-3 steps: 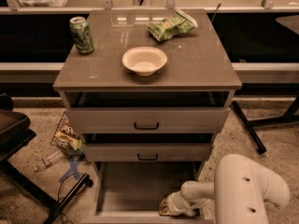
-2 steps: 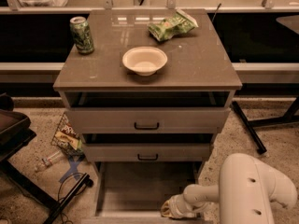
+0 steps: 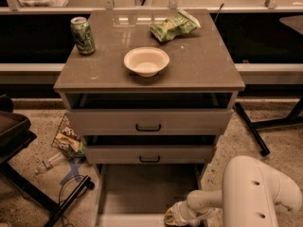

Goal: Open bottom drawer

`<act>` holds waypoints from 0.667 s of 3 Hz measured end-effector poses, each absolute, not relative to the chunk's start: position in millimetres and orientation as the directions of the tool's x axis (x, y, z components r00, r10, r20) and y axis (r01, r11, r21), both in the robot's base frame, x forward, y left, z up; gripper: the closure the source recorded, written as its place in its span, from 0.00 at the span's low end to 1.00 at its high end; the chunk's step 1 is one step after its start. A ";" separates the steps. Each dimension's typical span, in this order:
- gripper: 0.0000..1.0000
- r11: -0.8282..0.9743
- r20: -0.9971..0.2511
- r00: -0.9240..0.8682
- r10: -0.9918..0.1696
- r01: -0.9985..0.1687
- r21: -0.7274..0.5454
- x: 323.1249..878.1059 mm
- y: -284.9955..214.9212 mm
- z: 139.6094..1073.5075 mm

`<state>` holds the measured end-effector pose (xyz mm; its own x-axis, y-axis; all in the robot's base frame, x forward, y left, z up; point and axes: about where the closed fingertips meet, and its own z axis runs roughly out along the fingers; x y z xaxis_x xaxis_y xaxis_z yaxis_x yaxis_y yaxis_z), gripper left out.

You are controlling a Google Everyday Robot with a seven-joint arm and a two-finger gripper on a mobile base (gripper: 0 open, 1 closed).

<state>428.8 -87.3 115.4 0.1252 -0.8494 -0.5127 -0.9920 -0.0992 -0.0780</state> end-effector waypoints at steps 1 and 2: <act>0.51 -0.101 -0.515 0.125 -0.848 -0.992 -0.075 426.6 -85.7 114.2; 0.21 -0.102 -0.516 0.124 -0.847 -0.992 -0.072 424.8 -84.3 113.2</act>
Offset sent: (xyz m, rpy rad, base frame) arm -0.0014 0.0010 -0.0008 0.0012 0.0023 0.0010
